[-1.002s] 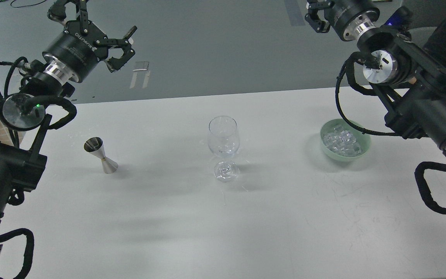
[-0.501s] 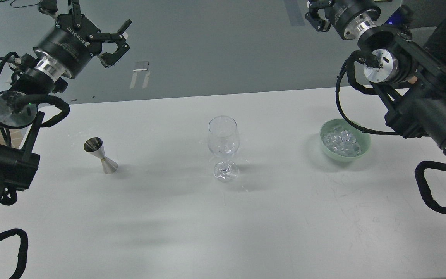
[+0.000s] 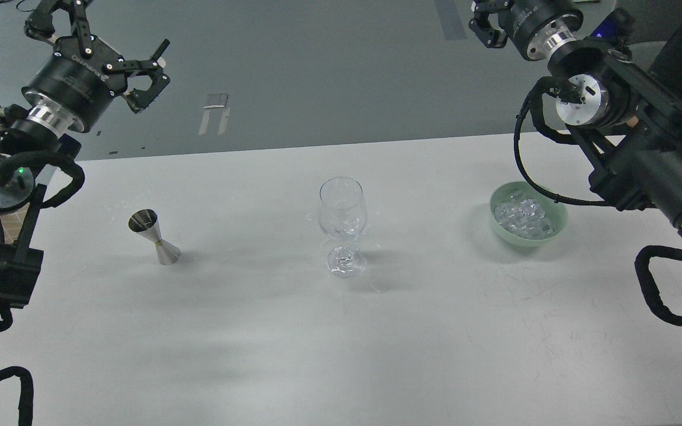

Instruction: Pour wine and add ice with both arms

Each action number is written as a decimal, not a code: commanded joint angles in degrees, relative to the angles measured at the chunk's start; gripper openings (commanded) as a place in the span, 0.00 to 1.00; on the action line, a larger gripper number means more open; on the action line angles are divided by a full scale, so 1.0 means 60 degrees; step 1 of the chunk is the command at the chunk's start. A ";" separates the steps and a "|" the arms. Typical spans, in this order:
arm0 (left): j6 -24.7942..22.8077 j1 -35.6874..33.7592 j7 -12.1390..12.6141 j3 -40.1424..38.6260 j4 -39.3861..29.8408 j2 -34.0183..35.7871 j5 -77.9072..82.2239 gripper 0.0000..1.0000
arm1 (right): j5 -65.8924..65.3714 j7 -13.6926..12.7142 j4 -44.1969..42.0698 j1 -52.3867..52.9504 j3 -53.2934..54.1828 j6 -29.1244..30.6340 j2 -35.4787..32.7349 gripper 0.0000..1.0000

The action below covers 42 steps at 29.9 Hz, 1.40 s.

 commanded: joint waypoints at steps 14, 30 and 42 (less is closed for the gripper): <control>0.2068 0.6857 0.0151 -0.2873 -0.4646 -0.1359 -0.2605 0.97 | 0.0000 0.0000 -0.0021 -0.0015 -0.0016 -0.0126 0.0177 1.00; 0.1833 0.7782 0.0151 -0.2404 -0.4165 -0.3293 -0.2225 0.97 | -0.0014 -0.0015 -0.0006 -0.0147 -0.0031 -0.0273 0.0163 1.00; 0.1204 0.6829 -0.0069 -0.2448 -0.2025 -0.4025 -0.1360 0.98 | 0.0000 -0.0074 0.0052 -0.0133 -0.0031 -0.0360 0.0119 1.00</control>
